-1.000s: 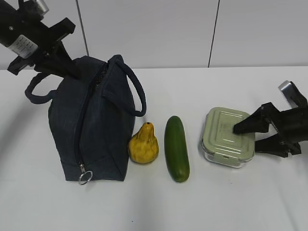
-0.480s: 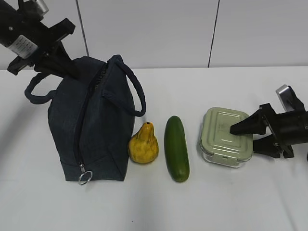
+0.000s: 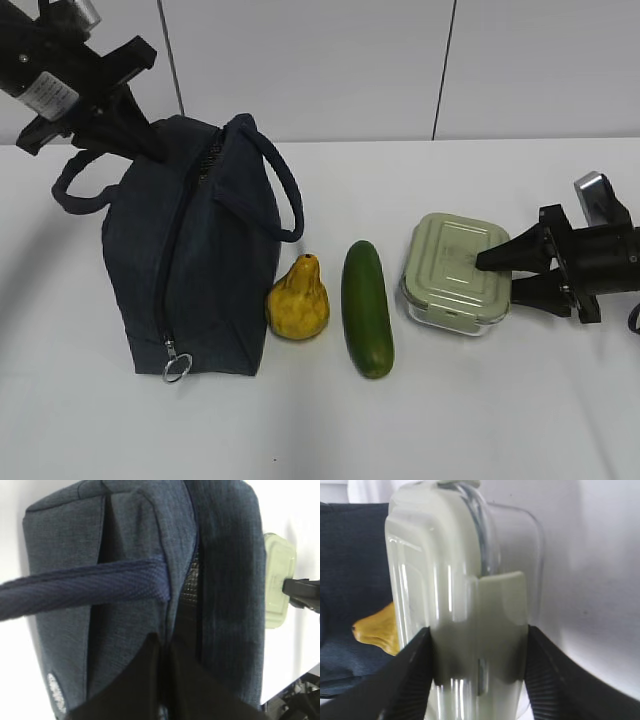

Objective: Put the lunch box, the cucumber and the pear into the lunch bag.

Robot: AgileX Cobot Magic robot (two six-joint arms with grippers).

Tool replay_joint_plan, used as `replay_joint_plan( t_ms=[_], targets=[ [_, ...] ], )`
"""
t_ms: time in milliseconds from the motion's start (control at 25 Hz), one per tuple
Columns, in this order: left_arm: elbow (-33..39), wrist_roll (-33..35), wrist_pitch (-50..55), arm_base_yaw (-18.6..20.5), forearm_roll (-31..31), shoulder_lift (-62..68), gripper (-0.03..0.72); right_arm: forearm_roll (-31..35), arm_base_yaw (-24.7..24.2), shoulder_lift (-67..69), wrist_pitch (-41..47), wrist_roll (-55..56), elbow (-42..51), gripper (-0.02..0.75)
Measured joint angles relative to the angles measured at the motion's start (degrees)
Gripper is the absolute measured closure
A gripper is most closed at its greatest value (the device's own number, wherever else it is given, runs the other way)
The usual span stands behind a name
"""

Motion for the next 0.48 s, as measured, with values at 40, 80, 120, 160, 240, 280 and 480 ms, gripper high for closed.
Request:
replay_joint_plan(
  t_ms=[40, 80, 120, 160, 240, 280, 480],
  targets=[
    [0.0, 0.0, 0.0, 0.0, -1.2, 0.0, 0.68, 0.0, 0.0, 0.0, 0.5, -0.1, -0.5, 0.348],
    [0.0, 0.1, -0.1, 0.0, -2.3, 0.0, 0.68, 0.0, 0.0, 0.0, 0.8, -0.2, -1.1, 0.348],
    [0.0, 0.4, -0.1, 0.0, -3.6, 0.0, 0.68, 0.0, 0.0, 0.0, 1.0, -0.2, -1.9, 0.348],
    [0.0, 1.0, -0.1, 0.0, -5.0, 0.0, 0.68, 0.0, 0.0, 0.0, 1.2, -0.2, -2.4, 0.348],
    [0.0, 2.3, 0.3, 0.0, -7.4, 0.0, 0.68, 0.3, 0.0, -0.9, 1.2, 0.0, -3.1, 0.348],
    [0.0, 2.8, 0.4, 0.0, -8.8, 0.0, 0.68, 0.3, 0.0, -2.0, 1.1, 0.1, -3.2, 0.348],
    [0.0, 5.2, 0.9, 0.0, -13.9, 0.0, 0.68, 3.4, 0.1, -10.7, 1.3, 2.7, -3.3, 0.348]
  ],
)
